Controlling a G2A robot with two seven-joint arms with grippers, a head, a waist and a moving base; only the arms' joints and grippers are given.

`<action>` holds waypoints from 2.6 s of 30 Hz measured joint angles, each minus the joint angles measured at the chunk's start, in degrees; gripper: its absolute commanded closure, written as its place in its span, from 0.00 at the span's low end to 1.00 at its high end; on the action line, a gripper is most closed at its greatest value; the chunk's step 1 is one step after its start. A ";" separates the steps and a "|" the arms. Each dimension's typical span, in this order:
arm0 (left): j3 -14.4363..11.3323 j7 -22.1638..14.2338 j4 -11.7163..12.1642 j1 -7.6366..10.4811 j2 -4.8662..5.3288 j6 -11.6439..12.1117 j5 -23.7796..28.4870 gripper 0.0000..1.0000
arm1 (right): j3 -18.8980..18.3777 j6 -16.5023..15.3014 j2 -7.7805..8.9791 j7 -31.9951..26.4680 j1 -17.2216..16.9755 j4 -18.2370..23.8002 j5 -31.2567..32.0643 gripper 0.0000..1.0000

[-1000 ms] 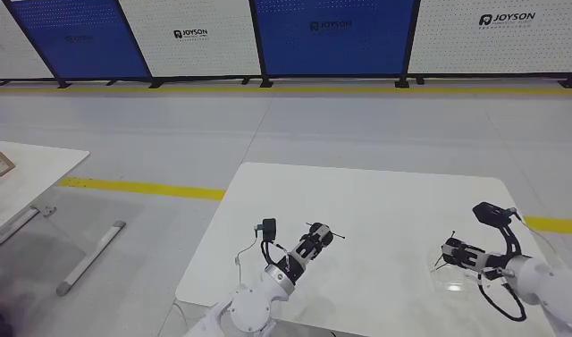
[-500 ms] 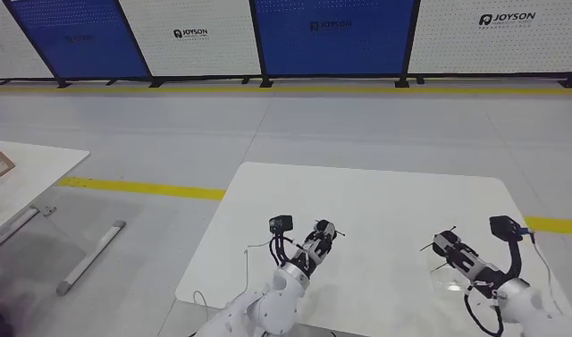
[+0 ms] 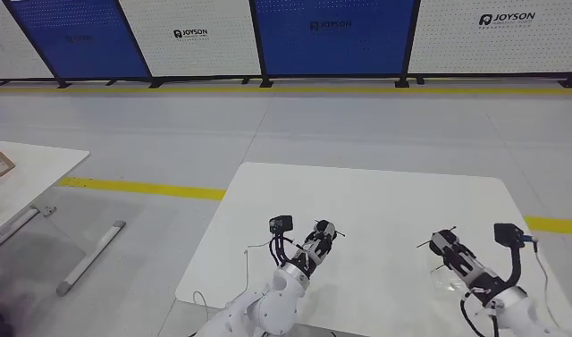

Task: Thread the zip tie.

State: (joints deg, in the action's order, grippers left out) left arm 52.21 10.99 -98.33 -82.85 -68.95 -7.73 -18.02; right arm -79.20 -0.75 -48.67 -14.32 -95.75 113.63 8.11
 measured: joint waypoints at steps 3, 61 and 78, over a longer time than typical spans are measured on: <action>0.00 0.00 0.00 0.00 0.00 0.00 0.00 1.00 | 1.90 -2.01 -0.61 5.59 -2.51 1.20 1.71 1.00; -2.10 1.89 0.69 1.78 -1.44 -1.42 -0.44 1.00 | 21.66 -2.26 -8.12 24.82 7.95 -9.50 1.51 1.00; -1.73 0.83 0.67 1.43 -1.32 0.80 -1.83 1.00 | 26.97 -6.34 -10.82 29.95 10.55 -14.21 0.39 1.00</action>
State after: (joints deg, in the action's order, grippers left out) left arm 50.48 11.82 -97.66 -81.42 -70.27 -6.93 -19.86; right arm -52.24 -7.10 -59.49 15.63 -85.20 99.42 8.50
